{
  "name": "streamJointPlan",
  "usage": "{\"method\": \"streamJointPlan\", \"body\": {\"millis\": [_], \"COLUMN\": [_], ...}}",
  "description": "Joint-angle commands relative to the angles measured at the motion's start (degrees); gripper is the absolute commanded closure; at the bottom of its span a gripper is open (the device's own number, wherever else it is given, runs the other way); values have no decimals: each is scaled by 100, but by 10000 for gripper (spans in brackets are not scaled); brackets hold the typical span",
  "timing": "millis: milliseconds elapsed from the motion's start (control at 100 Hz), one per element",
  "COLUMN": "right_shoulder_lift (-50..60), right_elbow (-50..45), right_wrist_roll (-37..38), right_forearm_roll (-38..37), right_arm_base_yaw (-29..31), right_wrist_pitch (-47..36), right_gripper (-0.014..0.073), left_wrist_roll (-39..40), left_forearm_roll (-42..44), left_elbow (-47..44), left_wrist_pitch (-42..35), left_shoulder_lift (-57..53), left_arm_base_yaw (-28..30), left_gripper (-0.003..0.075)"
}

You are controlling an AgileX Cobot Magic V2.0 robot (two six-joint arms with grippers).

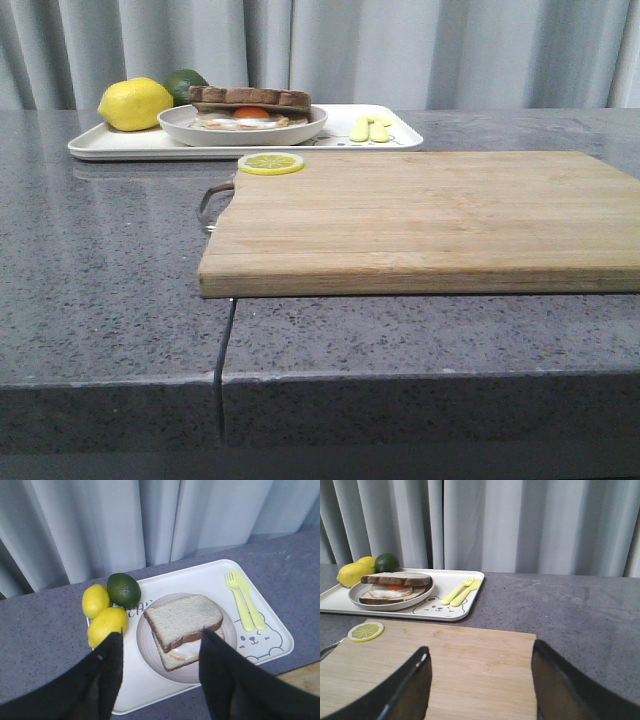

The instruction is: Place bread and move sandwich to tray

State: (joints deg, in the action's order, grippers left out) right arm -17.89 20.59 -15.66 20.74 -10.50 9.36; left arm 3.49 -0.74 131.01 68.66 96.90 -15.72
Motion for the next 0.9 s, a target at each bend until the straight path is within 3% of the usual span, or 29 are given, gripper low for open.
{"method": "streamJointPlan", "body": {"millis": [0, 190, 710, 890], "right_shoulder_lift": [-25, -25, -25, -25], "right_elbow": [152, 152, 152, 152], "right_wrist_roll": [-28, -28, -103, -197], "right_forearm_roll": [-30, -30, -55, -115], "right_arm_base_yaw": [20, 20, 20, 20], "right_wrist_pitch": [-462, -462, -461, -461], "right_gripper": [148, 148, 148, 148], "left_wrist_roll": [84, 85, 85, 93], "left_forearm_roll": [332, 356, 356, 356], "left_elbow": [-191, -1583, -6796, -8010], "left_wrist_pitch": [-426, -1083, -4549, -4852], "left_shoulder_lift": [-494, -1330, -5054, -6219], "left_arm_base_yaw": [-247, -526, -548, -473], "left_gripper": [393, 394, 396, 396]}}
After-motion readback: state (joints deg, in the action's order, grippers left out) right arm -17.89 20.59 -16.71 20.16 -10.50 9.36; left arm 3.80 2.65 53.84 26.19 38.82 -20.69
